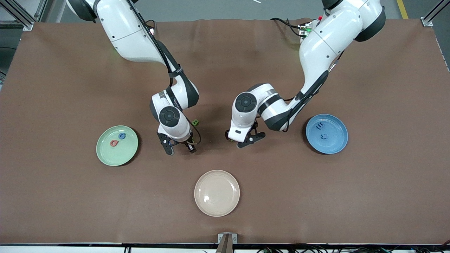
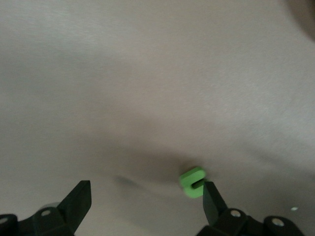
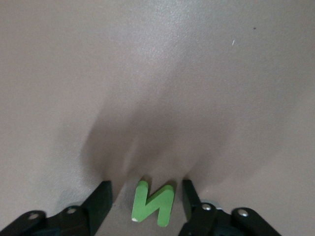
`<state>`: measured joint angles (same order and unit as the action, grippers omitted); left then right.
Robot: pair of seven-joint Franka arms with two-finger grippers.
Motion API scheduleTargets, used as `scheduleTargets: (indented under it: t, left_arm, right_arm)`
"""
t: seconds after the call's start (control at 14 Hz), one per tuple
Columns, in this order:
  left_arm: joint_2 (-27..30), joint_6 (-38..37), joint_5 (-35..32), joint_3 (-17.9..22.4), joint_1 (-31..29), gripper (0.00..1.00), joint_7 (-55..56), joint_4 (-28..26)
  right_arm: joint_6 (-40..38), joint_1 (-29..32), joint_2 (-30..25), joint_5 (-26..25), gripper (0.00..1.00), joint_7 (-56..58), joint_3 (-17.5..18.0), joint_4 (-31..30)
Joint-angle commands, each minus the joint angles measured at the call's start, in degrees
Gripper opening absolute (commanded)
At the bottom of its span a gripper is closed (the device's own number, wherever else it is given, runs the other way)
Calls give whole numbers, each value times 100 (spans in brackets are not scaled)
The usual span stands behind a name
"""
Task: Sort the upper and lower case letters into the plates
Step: 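Grasp the green u with the left gripper, the green N with the right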
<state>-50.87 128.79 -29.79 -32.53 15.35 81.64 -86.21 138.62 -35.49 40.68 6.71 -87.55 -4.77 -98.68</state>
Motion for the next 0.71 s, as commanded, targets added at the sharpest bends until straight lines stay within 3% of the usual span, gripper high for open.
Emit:
scheduleTargets:
  t: [0.0,0.21,0.43,0.64]
  left_arm:
    - [-256,-64,70,19,108,100,36,464]
    - [-379,251,210,19,169,100,263,465]
    - [-406,270,219,19,257,100,335,465]
    - [-450,270,219,28,275,92,335,456]
  right_arm:
    - [7,-89,72,-4,52,-139,-50,24]
    - [-1,-116,63,32,39,-218,-50,33]
    - [-27,-90,54,23,4,-218,-50,59]
    - [-98,16,-7,-30,0,-52,-85,86]
